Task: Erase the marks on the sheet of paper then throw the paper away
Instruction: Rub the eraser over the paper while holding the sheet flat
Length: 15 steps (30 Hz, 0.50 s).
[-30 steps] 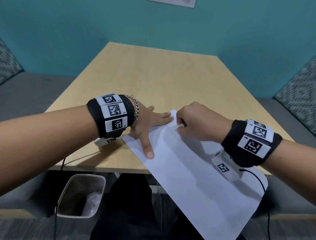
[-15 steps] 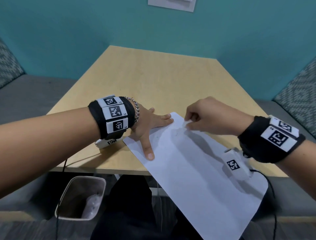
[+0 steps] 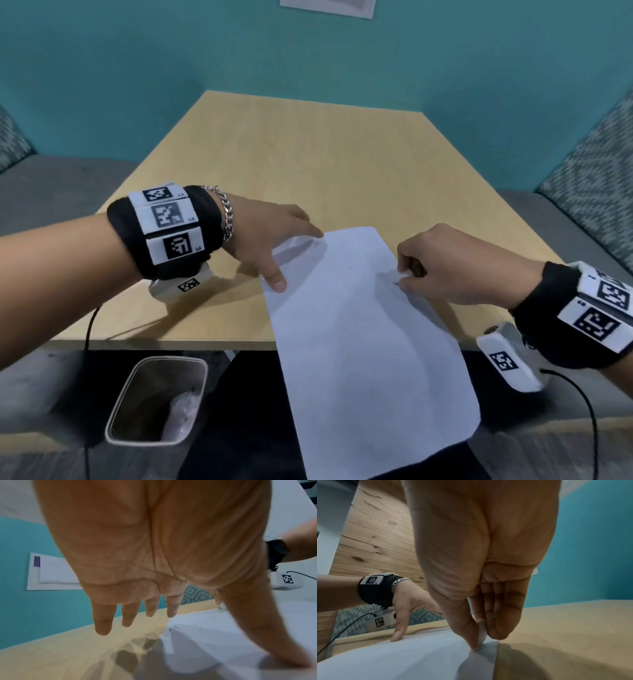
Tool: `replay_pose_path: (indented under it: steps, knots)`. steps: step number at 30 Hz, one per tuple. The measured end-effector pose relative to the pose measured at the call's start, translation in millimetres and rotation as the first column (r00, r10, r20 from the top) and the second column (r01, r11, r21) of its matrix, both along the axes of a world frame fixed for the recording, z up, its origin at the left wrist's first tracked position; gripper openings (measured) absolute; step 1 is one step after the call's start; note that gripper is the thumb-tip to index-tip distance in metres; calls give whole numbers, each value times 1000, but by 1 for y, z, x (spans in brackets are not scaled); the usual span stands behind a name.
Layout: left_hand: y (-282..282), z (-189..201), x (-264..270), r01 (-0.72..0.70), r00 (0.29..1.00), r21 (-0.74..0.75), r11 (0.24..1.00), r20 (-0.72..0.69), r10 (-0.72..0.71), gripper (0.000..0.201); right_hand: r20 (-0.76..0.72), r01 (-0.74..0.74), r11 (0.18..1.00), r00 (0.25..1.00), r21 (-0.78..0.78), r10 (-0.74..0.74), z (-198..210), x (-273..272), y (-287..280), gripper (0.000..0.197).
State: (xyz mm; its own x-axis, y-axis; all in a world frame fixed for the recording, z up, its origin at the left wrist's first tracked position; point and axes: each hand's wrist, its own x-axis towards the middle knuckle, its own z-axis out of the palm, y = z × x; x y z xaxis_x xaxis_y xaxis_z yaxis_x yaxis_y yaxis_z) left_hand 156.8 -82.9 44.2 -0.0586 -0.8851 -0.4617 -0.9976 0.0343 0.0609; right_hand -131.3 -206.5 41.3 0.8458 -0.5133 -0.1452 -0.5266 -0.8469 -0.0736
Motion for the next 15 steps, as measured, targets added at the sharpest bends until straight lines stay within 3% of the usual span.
replay_pose_path:
  steps: [3,5,7,9,15]
  knots:
    - [13,-4,-11,19,1000,-111,994,11,-18,71,-66,45,999,997,-5,-46,5,-2,4,16]
    - [19,-10,-14,54,997,-157,986,55,-46,54,-124,50,999,991,2,-49,12,3,8,14]
    - [23,-13,-18,51,996,-182,982,78,-38,58,-133,27,1000,991,9,-26,19,12,13,10]
    - [26,-15,-21,15,997,-171,985,78,-2,75,-67,-36,999,997,8,36,23,26,16,9]
    - [27,-16,-19,-58,987,-78,995,147,69,111,78,-129,985,990,113,121,12,80,18,20]
